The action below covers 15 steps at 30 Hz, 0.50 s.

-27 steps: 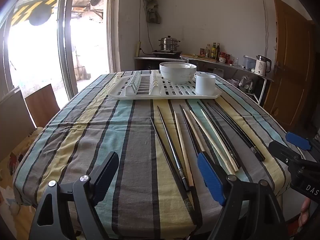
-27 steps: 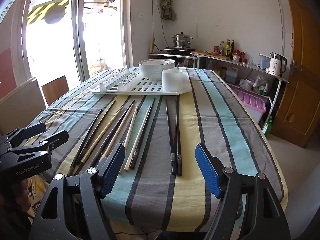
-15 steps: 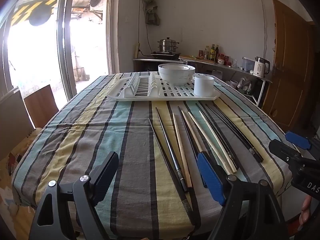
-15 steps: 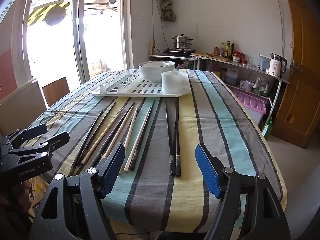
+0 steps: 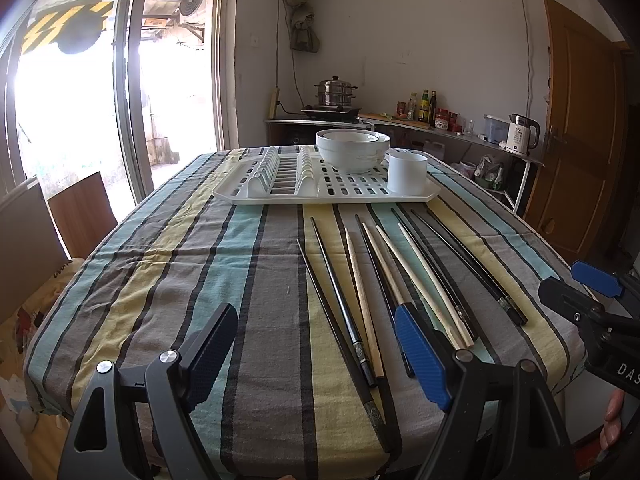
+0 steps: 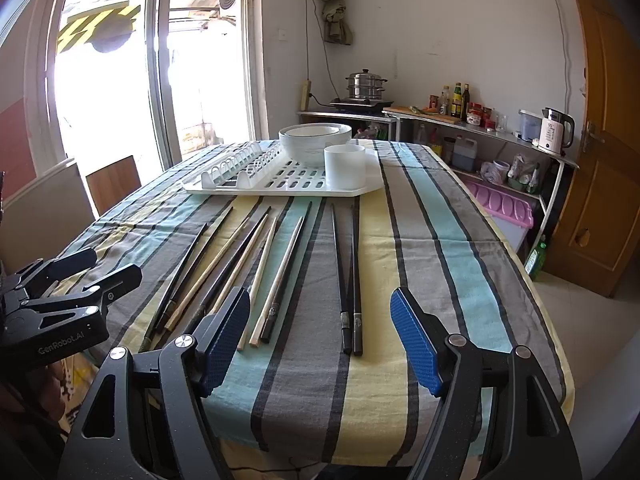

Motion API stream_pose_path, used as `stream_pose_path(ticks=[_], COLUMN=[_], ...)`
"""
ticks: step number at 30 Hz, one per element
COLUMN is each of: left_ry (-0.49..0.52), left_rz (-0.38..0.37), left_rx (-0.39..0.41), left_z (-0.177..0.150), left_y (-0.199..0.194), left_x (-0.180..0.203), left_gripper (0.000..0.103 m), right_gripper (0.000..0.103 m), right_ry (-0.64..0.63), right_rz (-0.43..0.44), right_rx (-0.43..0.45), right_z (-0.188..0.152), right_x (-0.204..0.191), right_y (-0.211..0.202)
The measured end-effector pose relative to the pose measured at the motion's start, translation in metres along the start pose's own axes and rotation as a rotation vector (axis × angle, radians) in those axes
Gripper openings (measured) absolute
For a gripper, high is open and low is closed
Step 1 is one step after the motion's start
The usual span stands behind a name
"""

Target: Organize utensils

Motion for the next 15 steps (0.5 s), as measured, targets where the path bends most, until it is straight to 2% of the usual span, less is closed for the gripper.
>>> stream_pose_path(ticks=[15], left_ry=[0.005], left_rz=[-0.004], left_rx=[-0.006], left_z=[-0.0005], left_y=[0.0023], left_x=[0.0014], left_gripper=[0.081], right_gripper=[0.073], right_ry=[0.002], right_rz=[0.002], right_rx=[-0.001], right_z=[0.0001], right_x=[-0.0004], right_y=[0.0017])
Point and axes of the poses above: each gripper's, at about its wrist camera, not at the fingertips, and y roughly the way its jaws point, x to its right, z to its top, the point moved 2 cm from there along y, roughly the way its jaws point, and after that the axes turned 7 degrees about -y, right-handed, at the moved point
